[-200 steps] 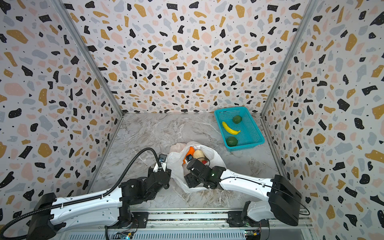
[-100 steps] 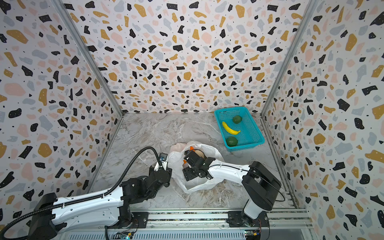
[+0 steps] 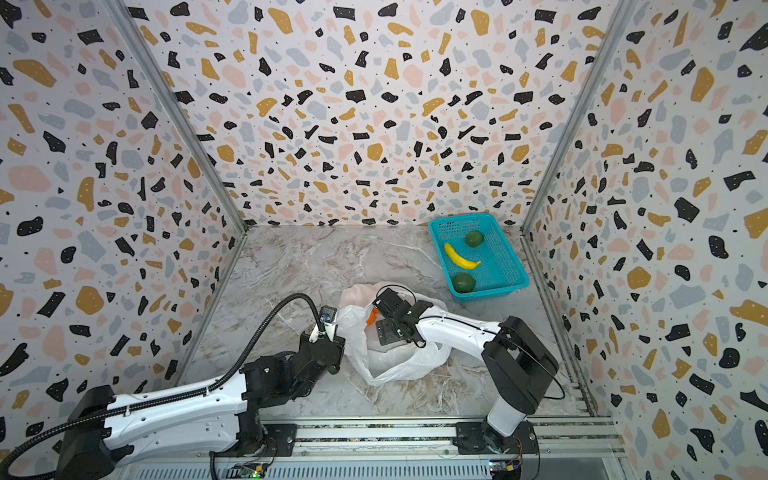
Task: Untie the knot of the plastic bag and take out the fruit
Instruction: 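Lower the right gripper onto the red strawberry and close on it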
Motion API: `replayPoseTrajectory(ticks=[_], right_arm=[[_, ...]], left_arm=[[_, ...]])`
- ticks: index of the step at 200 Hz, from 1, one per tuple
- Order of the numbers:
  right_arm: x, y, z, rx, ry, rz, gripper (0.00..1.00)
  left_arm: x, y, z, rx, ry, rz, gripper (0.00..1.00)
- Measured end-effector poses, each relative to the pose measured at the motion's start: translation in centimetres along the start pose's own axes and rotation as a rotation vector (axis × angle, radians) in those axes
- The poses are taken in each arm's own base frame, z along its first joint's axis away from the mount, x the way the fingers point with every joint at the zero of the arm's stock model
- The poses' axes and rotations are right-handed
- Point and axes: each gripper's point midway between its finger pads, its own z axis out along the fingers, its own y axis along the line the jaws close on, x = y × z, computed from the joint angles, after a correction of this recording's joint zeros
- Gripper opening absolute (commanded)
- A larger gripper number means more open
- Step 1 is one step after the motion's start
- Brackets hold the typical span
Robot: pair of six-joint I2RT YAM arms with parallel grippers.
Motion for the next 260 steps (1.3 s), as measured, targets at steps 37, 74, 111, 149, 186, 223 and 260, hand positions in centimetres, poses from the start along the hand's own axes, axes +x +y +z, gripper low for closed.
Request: replayPoseTrajectory(ticks=[37, 74, 111, 149, 186, 223, 260], right_arm=[[0.1, -1.7, 0.3, 0.05, 0.006, 0.02, 0.92], [0.0, -2.6, 0.4, 0.107, -0.016, 0.006, 0.96], [-0.5, -3.7, -0.4, 0.175, -0.064, -0.008, 0.99], [0.4, -4.8, 0.0, 0.208, -0.045, -0.007, 1.0], [2.3, -5.3, 1.5, 0.19, 0.027, 0.012, 0.94], [3.2, -4.7, 2.4, 0.131, 0.046, 0.041, 0.81], [2.7, -3.6, 2.5, 0.071, 0.027, 0.053, 0.62]], left_arm=[[0.4, -0.6, 0.3, 0.014, 0.014, 0.007, 0.0], [0.5, -0.7, 0.4, 0.018, 0.018, 0.009, 0.0], [0.6, -0.8, 0.5, 0.021, 0.022, 0.011, 0.0], [0.6, -1.3, 0.7, 0.03, 0.033, 0.013, 0.0], [0.8, -1.5, 0.9, 0.032, 0.041, 0.016, 0.0], [0.9, -1.6, 1.0, 0.032, 0.044, 0.019, 0.0], [0.9, -1.6, 1.0, 0.034, 0.044, 0.018, 0.0]])
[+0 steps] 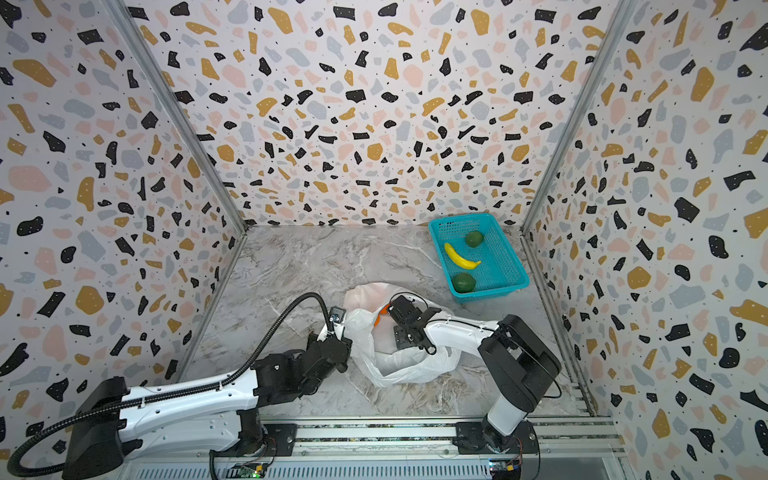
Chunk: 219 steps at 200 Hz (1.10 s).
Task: Untie the knot of the plastic bag and take out the fruit
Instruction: 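Lower the right gripper onto the red strawberry and close on it, then lift the red strawberry out of the bag with the right gripper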
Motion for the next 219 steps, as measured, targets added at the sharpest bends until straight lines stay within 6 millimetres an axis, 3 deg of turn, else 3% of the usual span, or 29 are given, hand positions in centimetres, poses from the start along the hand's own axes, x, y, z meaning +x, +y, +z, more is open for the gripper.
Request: replayPoseTrajectory(ticks=[24, 62, 134, 219], right_arm=[[-0.3, 0.5, 0.0, -0.028, -0.008, 0.006, 0.5], [-0.4, 1.0, -0.1, -0.051, -0.008, 0.005, 0.44], [-1.9, 2.8, -3.5, -0.184, -0.069, -0.004, 0.42], [-0.6, 5.4, -6.5, -0.29, -0.06, -0.068, 0.42]], left_arm=[[0.0, 0.0, 0.0, 0.0, 0.0, 0.0, 0.0], [0.0, 0.0, 0.0, 0.0, -0.001, -0.001, 0.0], [-0.5, -0.3, 0.1, 0.006, -0.018, -0.017, 0.0], [0.0, 0.3, 1.3, -0.021, 0.007, -0.002, 0.0]])
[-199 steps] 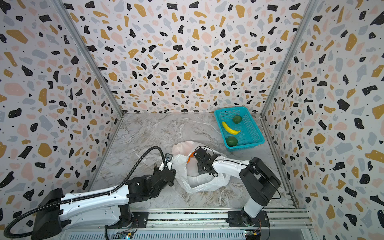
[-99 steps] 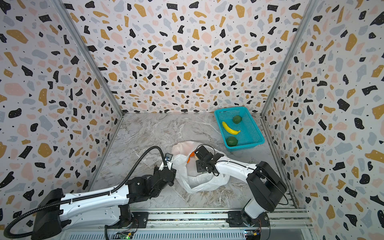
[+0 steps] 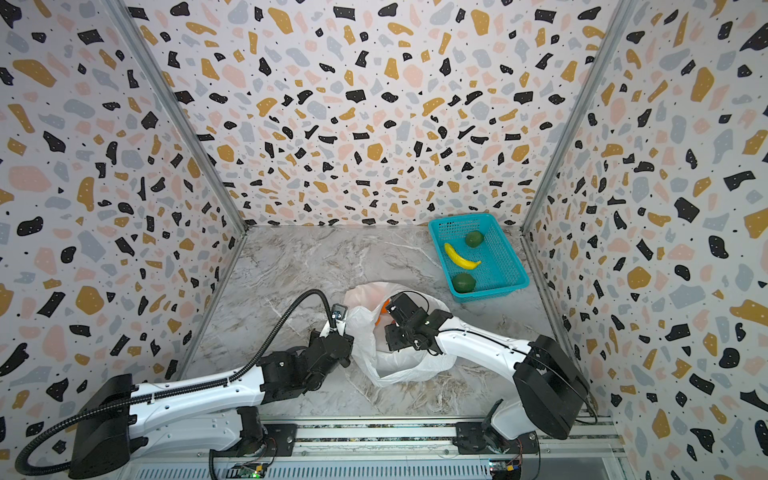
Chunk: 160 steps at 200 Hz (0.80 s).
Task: Untie the knot of the plastic bag and take out the fruit
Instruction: 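Lift the red strawberry out of the bag with the right gripper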
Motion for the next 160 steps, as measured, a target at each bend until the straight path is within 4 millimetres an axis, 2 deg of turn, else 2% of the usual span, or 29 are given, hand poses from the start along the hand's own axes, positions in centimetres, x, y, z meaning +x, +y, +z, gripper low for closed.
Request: replayPoseTrajectory(ticks=[39, 70, 115, 133, 160], right_arm=[[0.6, 1.4, -0.6, -0.046, 0.013, -0.023, 0.42], [1.0, 2.6, -1.2, -0.084, 0.016, -0.051, 0.42], [1.2, 3.7, -3.1, -0.118, 0.004, -0.078, 0.42], [0.6, 3.8, -4.6, -0.123, -0.02, -0.077, 0.42], [-2.7, 4.6, -8.4, -0.152, -0.117, -0.062, 0.42]], left_arm=[[0.0, 0.4, 0.7, -0.003, 0.018, 0.015, 0.0], [-0.8, 0.3, 1.1, 0.002, 0.008, 0.011, 0.0], [-1.0, 0.2, 1.5, 0.008, 0.013, 0.016, 0.0], [-0.9, 0.2, 1.5, 0.011, 0.015, 0.019, 0.0], [-0.9, 0.2, 1.6, 0.015, 0.017, 0.019, 0.0]])
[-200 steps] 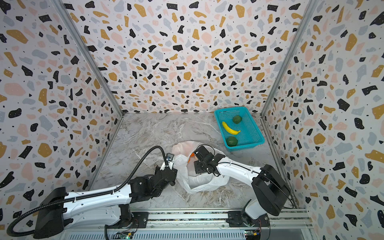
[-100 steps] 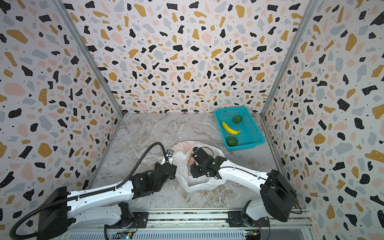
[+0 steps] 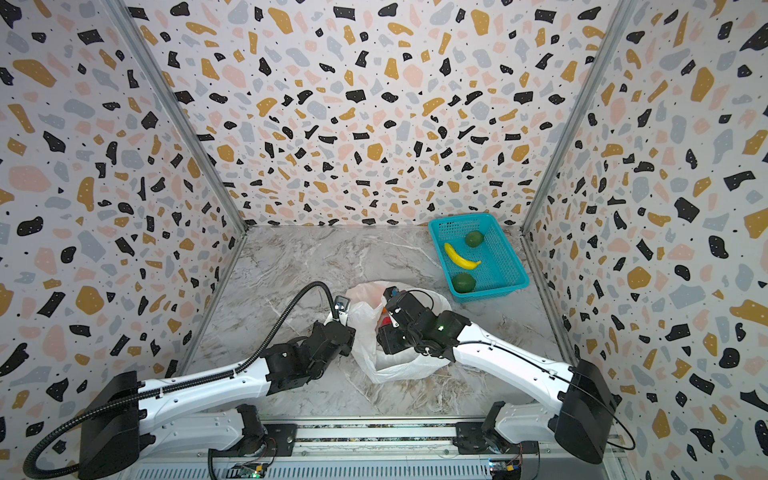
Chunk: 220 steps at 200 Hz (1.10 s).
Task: Untie the knot of the plastic bag and take out the fruit
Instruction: 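Lift the red strawberry out of the bag with the right gripper, then carry the red strawberry with the right gripper over the teal basket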
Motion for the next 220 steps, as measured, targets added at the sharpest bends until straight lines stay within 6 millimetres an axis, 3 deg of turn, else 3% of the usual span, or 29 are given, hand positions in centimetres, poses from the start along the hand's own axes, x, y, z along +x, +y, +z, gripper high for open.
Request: replayPoseTrajectory(ticks=[35, 65, 93, 119, 140, 169, 198, 220], right_arm=[[-4.6, -0.5, -3.4, -0.015, -0.119, 0.043, 0.42], [-7.7, -2.8, -5.5, 0.006, -0.186, 0.095, 0.42], [-10.3, -7.3, -7.2, 0.055, -0.252, 0.16, 0.42], [-12.4, -13.5, -8.3, 0.14, -0.307, 0.238, 0.42], [-13.5, -18.4, -7.9, 0.203, -0.325, 0.29, 0.42], [-14.0, -25.1, -5.5, 0.279, -0.321, 0.354, 0.42], [-13.1, -31.0, -2.2, 0.351, -0.287, 0.409, 0.42], [-12.4, -34.3, 0.0, 0.395, -0.248, 0.436, 0.43]], left_arm=[[0.0, -0.1, 0.0, 0.004, 0.002, 0.005, 0.0], [0.1, -0.1, 0.0, 0.005, 0.003, 0.008, 0.0], [0.0, 0.0, 0.0, 0.003, 0.004, 0.009, 0.0], [0.1, 0.1, 0.0, -0.002, 0.003, 0.01, 0.0], [0.1, 0.3, 0.0, -0.016, 0.003, 0.015, 0.0], [-0.1, 0.8, -0.2, -0.032, -0.002, 0.017, 0.0], [-0.3, 1.1, -0.3, -0.039, -0.008, 0.022, 0.0], [-0.3, 1.1, -0.3, -0.039, -0.008, 0.024, 0.0]])
